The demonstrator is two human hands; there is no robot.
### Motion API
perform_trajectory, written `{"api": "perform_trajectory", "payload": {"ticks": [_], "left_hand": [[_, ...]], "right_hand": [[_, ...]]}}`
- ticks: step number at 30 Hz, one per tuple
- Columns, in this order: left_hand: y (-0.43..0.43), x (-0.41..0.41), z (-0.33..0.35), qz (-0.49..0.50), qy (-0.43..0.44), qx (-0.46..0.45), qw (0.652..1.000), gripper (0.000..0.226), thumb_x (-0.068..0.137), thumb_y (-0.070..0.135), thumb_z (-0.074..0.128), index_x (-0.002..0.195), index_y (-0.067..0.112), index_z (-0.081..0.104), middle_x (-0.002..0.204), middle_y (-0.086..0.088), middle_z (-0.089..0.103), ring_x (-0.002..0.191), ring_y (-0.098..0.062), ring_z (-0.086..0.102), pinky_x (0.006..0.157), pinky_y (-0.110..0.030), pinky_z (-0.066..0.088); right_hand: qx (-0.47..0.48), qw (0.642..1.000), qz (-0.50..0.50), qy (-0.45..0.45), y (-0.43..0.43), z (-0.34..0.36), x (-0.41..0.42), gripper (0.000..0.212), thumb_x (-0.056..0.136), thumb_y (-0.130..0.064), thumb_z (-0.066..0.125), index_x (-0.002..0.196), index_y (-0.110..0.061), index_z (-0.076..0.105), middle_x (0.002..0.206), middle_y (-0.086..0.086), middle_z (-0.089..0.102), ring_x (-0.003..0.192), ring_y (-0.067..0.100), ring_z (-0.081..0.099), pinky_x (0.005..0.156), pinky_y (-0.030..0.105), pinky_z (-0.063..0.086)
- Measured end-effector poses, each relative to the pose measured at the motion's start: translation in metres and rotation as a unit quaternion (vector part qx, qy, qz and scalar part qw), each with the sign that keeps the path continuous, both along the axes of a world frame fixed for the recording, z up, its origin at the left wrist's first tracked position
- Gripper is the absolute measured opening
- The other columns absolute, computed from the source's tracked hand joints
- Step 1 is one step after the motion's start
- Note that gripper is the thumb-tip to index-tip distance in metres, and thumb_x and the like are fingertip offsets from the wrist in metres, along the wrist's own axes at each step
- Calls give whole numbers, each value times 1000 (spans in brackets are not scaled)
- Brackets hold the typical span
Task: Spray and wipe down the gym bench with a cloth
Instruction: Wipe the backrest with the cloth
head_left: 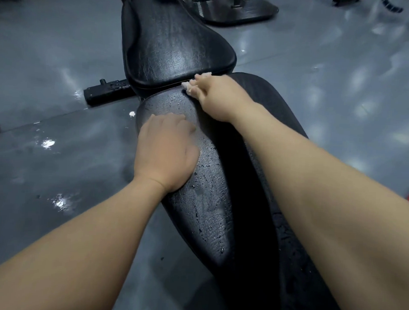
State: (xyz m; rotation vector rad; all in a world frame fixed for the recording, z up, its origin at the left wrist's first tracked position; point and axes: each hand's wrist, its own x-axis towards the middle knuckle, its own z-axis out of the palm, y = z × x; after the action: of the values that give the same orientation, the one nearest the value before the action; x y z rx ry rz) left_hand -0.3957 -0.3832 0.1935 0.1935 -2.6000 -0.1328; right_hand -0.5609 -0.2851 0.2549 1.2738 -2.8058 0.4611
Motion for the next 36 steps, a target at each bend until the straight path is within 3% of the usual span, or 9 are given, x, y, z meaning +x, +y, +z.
{"api": "perform_trajectory", "payload": {"ticks": [4,7,12,15,18,22,28,33,36], "left_hand": [[1,0,0,-5,2,3,1000,40,84,35,50,117,21,67,128,-4,61,124,-32,49,119,-47,25],[0,-1,0,-6,6,6,1000,40,83,35,50,116,22,67,127,-3,61,123,-31,50,119,-46,25],[0,0,0,-4,7,4,1000,39,83,35,51,116,22,67,126,-3,61,123,-32,50,118,-46,26],[-1,-1,0,-5,6,9,1000,38,83,35,52,115,22,67,126,-2,61,123,-31,50,119,-47,26],[0,0,0,-4,6,13,1000,38,83,34,52,116,22,67,126,-2,61,123,-30,50,119,-48,26],[-1,-1,0,-7,6,14,1000,38,84,34,52,117,22,67,127,-2,60,124,-30,50,120,-48,25],[-2,0,-1,-6,2,11,1000,38,84,35,52,117,22,67,126,-3,61,124,-30,49,120,-47,24],[-1,1,-1,-9,11,12,1000,38,84,35,52,116,21,68,125,-3,61,123,-31,51,120,-48,25],[-2,0,-1,-9,11,16,1000,39,84,35,51,116,22,67,126,-2,60,124,-30,50,120,-47,24]], "right_hand": [[-14,996,-86,10,27,3,-25,45,108,-44,36,145,-26,54,157,1,44,145,24,39,118,36,33],[-11,992,-128,13,24,-1,-29,44,107,-40,35,140,-21,58,151,7,50,139,32,45,110,39,38],[-65,993,-97,30,32,-12,8,32,104,-31,45,126,-11,57,127,15,64,110,41,60,88,43,46],[-84,993,-66,59,58,-23,27,35,102,-26,54,132,-9,58,124,14,68,104,45,62,88,42,45],[-87,990,-92,64,62,-26,17,36,102,-33,55,132,-13,61,120,17,70,103,48,61,100,45,47],[-108,981,-162,21,55,-14,-20,38,98,-50,47,115,-21,65,119,6,71,110,36,63,88,44,52],[-60,979,-191,48,58,-26,-4,21,100,-27,46,109,-11,57,110,21,67,99,44,60,72,41,40],[-91,979,-166,74,81,-33,7,22,102,-30,51,109,-10,60,114,16,69,98,43,62,66,35,33],[-91,976,-191,47,75,-24,-30,26,101,-38,51,103,-15,63,111,17,71,101,43,63,74,42,49]]}}
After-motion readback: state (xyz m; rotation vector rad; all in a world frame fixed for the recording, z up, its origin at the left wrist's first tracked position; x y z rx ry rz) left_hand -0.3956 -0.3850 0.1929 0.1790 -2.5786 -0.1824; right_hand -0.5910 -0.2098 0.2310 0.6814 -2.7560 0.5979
